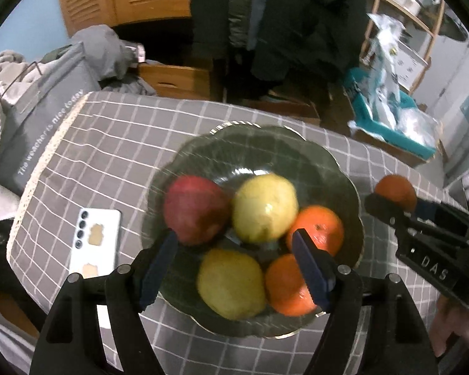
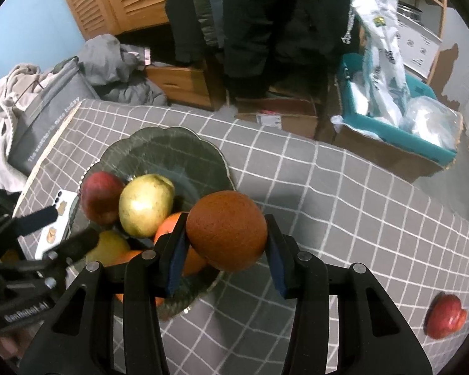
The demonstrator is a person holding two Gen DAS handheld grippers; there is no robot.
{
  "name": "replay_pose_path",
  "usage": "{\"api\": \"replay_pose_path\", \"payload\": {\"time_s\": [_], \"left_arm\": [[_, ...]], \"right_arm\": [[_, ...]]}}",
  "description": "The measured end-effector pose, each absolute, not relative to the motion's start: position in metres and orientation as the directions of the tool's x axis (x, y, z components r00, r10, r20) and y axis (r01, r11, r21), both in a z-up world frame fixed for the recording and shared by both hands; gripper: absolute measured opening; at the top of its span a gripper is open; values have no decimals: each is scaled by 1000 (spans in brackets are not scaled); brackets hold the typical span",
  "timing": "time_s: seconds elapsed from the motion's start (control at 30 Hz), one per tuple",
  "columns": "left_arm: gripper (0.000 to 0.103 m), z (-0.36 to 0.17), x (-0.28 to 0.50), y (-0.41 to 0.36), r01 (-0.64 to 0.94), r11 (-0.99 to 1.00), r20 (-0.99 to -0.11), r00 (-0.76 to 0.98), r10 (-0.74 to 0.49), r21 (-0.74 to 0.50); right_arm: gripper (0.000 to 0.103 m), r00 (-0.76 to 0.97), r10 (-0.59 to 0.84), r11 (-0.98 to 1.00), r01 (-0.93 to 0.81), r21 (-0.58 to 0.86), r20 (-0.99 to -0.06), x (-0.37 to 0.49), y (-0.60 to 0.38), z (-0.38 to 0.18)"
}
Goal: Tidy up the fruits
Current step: 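Lower the small orange into the bowl and open the right gripper, then move both open grippers from the bowl toward the red apple and tangerine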
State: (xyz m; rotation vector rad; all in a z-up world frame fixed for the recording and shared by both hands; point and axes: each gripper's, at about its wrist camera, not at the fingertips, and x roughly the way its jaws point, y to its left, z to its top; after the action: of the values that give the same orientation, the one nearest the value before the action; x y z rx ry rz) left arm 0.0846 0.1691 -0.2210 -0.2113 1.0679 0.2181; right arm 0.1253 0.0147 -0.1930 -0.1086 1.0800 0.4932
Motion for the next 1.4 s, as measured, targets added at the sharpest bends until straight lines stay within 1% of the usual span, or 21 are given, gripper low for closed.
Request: {"api": "replay_pose_path", "payload": {"time_s": [0.23,0.43,0.5,0.53,0.57,0.6,0.9,1.07,1.17,1.3,1.4], "left_arm": [[77,-221,92,193,-330,940,-880,466,89,-80],[77,-222,94,197,-341,936,-881,465,88,-86],[77,-222,95,197,-340,937,-881,466,88,-87],[77,-221,95,197,-339,937,-879,468,89,-85],[77,-220,95,197,-340,937,-878,469,90,-85],[77,-220,94,197,-341,936,-878,470,90,-87],[77,-212,88,189,-330,939,-873,482,79,-97],[78,-201,85,181,-317,942,-861,504,67,-113],[78,-193,83,175,-302,946,-854,517,60,-117],[86,-181,80,164,-273,955,-838,543,51,-119],[86,-171,77,153,-245,963,-828,559,42,-117]], "right_arm": [[45,338,350,866,-472,164,-874,135,36,-204],[45,315,357,845,-510,161,-880,138,51,-211],[48,312,365,839,-518,164,-877,138,53,-209],[52,312,368,838,-520,167,-876,138,53,-208],[59,322,370,839,-519,164,-872,137,52,-205],[61,328,370,840,-518,162,-869,138,51,-204],[61,367,362,854,-498,147,-857,135,38,-186],[61,411,325,871,-481,100,-852,129,31,-173],[64,435,311,878,-471,81,-845,126,24,-164],[67,471,296,892,-448,64,-831,120,9,-151],[72,497,285,904,-423,58,-820,114,-6,-140]]}}
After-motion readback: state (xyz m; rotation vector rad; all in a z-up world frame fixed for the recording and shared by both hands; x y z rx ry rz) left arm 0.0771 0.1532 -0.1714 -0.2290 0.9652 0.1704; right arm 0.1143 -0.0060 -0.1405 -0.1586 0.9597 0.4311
